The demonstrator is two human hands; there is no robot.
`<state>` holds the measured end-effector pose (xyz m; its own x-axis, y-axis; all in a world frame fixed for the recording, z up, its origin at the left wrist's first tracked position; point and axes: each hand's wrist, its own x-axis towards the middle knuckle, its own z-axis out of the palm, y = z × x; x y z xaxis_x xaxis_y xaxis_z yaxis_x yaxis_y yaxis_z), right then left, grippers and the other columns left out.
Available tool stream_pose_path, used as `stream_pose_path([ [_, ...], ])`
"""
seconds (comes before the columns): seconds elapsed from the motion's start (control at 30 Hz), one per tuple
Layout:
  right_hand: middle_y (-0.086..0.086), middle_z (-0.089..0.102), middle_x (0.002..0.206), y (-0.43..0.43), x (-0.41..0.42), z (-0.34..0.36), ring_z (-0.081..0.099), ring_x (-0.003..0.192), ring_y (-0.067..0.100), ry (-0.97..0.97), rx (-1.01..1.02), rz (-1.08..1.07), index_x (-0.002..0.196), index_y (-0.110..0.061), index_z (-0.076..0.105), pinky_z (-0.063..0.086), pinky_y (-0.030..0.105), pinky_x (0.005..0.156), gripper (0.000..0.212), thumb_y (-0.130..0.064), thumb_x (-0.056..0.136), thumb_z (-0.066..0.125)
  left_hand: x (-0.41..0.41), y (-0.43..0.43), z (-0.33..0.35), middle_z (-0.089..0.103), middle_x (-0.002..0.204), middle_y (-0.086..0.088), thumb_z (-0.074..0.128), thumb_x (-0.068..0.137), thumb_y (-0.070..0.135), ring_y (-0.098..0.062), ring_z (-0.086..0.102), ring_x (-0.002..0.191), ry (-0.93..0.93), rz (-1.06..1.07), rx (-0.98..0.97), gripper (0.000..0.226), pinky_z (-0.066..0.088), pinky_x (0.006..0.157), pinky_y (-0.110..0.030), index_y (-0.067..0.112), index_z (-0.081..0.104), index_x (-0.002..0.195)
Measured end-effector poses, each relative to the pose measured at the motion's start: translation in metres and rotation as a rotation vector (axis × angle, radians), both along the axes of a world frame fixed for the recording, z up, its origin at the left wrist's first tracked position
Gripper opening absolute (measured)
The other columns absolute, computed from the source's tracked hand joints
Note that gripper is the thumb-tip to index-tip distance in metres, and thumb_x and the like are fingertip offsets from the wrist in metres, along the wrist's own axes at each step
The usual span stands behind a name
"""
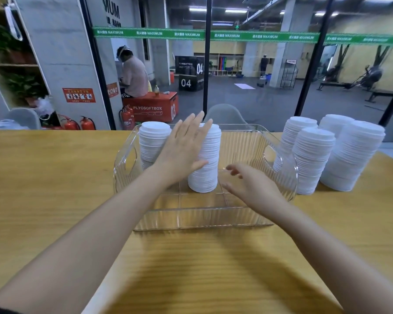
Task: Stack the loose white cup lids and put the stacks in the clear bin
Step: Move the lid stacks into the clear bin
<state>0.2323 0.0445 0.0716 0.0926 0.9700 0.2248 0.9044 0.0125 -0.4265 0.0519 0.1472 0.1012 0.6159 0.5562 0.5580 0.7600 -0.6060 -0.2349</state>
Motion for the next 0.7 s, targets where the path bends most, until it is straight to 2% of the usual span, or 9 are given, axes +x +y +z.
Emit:
stream_pose_path([
  [0.1,-0.01,0.068,0.113,-0.017,0.003,-0.009,0.062,0.108,0.014,-0.089,0.148,0.007,0.118,-0.025,0.064,0.047,0.034,0.085,0.031,-0.045,0.096,0.056,0.009,-0.003,-0.012,-0.013,0.161,-0.015,0.07,0.074,0.065,-0.036,-0.01,0.148,0.131,0.076,0.078,0.12,-0.001,0.12,-0.055,0.018,-0.005,0.155],
  [0.23,-0.01,0.071,0.102,-0.019,0.001,-0.011,0.065,0.099,0.015,-0.106,0.206,0.002,0.108,-0.023,0.069,0.046,0.034,0.081,0.027,-0.043,0.097,0.054,0.018,-0.001,-0.025,-0.021,0.157,-0.015,0.073,0.064,0.071,-0.04,-0.018,0.143,0.243,0.156,0.148,0.129,-0.012,0.114,-0.06,0.02,-0.007,0.152],
  [0.37,-0.012,0.071,0.1,-0.019,0.001,-0.01,0.065,0.098,0.012,-0.121,0.187,0.0,0.108,-0.027,0.068,0.045,0.032,0.081,0.027,-0.045,0.098,0.05,0.018,0.005,-0.03,-0.024,0.155,-0.015,0.074,0.066,0.068,-0.041,-0.018,0.142,0.253,0.228,0.145,0.129,-0.002,0.116,-0.063,0.023,-0.012,0.151],
  [0.47,-0.014,0.07,0.099,-0.019,0.001,-0.009,0.064,0.098,0.011,-0.131,0.172,0.003,0.109,-0.029,0.068,0.045,0.031,0.081,0.028,-0.047,0.099,0.049,0.019,0.007,-0.03,-0.024,0.155,-0.015,0.074,0.068,0.067,-0.042,-0.017,0.142,0.249,0.227,0.135,0.127,0.0,0.116,-0.063,0.023,-0.013,0.151],
  [0.57,-0.018,0.065,0.093,-0.018,0.002,-0.008,0.064,0.096,0.009,-0.067,0.146,0.016,0.111,-0.029,0.067,0.046,0.03,0.079,0.026,-0.046,0.097,0.052,0.016,0.005,-0.029,-0.016,0.157,-0.015,0.075,0.064,0.068,-0.041,-0.01,0.143,0.184,0.186,0.158,0.127,0.007,0.117,-0.062,0.024,-0.005,0.152],
  [0.7,-0.02,0.063,0.097,-0.016,-0.004,-0.001,0.061,0.099,0.006,-0.008,0.124,0.057,0.117,-0.032,0.064,0.049,0.031,0.081,0.025,-0.043,0.096,0.056,-0.009,-0.001,-0.019,0.013,0.161,-0.015,0.078,0.065,0.064,-0.038,0.016,0.147,-0.038,0.139,0.194,0.118,0.014,0.119,-0.055,0.02,0.012,0.153],
])
